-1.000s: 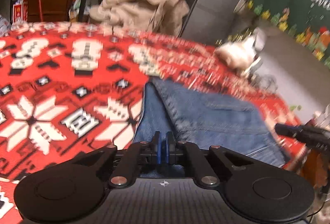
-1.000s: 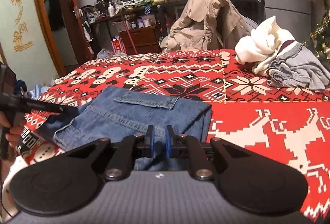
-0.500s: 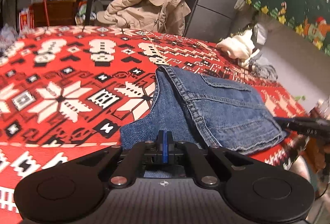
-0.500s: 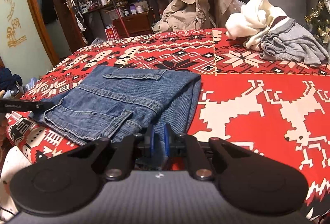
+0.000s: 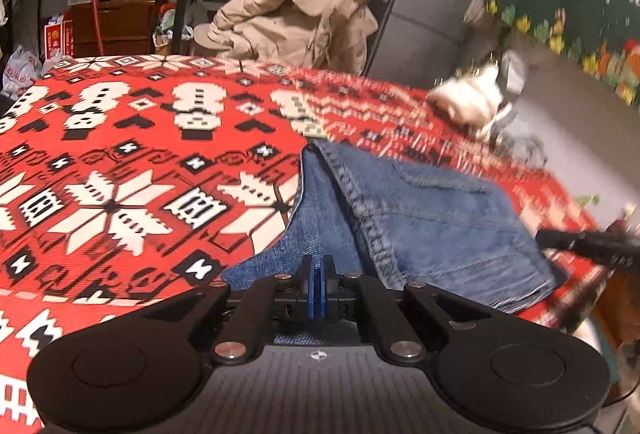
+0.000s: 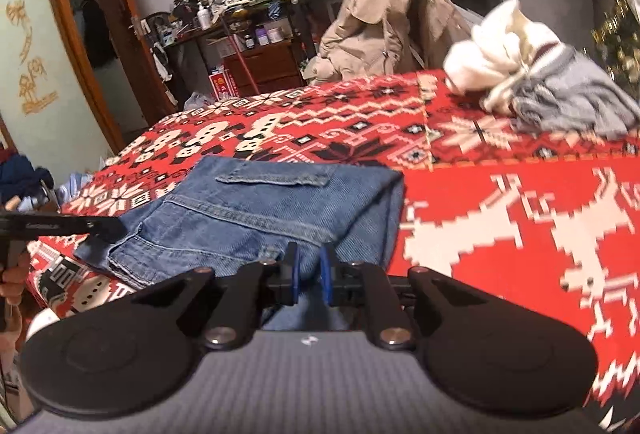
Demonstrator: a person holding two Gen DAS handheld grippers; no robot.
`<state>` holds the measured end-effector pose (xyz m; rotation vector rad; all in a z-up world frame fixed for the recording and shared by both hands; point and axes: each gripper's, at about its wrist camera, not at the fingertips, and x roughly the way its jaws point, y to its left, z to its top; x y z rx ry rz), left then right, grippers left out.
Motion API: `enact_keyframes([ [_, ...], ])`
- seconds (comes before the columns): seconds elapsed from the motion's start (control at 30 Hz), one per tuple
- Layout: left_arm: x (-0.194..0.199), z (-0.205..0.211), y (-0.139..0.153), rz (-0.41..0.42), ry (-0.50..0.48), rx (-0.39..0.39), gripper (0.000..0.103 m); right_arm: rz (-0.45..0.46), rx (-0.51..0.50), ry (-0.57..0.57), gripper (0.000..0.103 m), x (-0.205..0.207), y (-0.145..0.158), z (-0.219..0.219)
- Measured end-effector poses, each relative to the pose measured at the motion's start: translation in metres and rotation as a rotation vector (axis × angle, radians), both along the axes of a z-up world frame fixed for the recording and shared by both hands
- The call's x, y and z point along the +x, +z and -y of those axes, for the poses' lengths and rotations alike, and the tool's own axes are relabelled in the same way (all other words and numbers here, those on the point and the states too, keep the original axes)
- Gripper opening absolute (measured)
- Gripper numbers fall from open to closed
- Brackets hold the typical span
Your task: Fold clothes
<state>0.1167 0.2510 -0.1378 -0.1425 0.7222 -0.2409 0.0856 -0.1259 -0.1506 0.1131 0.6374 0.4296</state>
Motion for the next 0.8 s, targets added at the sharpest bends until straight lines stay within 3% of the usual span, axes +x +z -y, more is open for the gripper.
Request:
enact_keyframes([
  [0.07, -0.002, 0.005, -0.004, 0.024, -0.012, 0.057, 0.003, -0.010, -0.037, 0.000, 0.012, 0.002, -0.005, -0.005],
  [0.17, -0.005, -0.001, -0.005, 0.020, -0.006, 0.037, 0.003, -0.001, -0.074, -0.003, 0.006, -0.001, -0.017, -0.003],
  [0.3, -0.006, -0.005, -0.001, 0.014, 0.008, -0.007, 0.002, -0.031, -0.015, -0.020, 0.006, 0.000, -0.016, 0.008],
  [0.37, -0.010, -0.007, 0.006, 0.039, -0.001, -0.078, 0.002, -0.018, -0.006, -0.020, 0.012, -0.002, -0.009, 0.007],
  [0.47, -0.011, -0.007, 0.015, 0.070, -0.043, -0.214, 0.002, 0.024, 0.050, 0.012, 0.013, -0.008, 0.006, 0.003],
  [0.53, -0.007, -0.001, 0.021, 0.088, -0.077, -0.263, 0.002, 0.053, 0.072, 0.039, 0.013, -0.007, 0.013, -0.006],
  [0.7, 0.012, 0.037, 0.017, 0.103, -0.132, -0.230, 0.002, 0.067, 0.056, 0.121, 0.012, 0.009, 0.010, -0.049],
  [0.8, 0.023, 0.049, -0.001, 0.066, -0.115, -0.196, 0.002, 0.053, 0.009, 0.130, 0.012, 0.017, -0.006, -0.074],
])
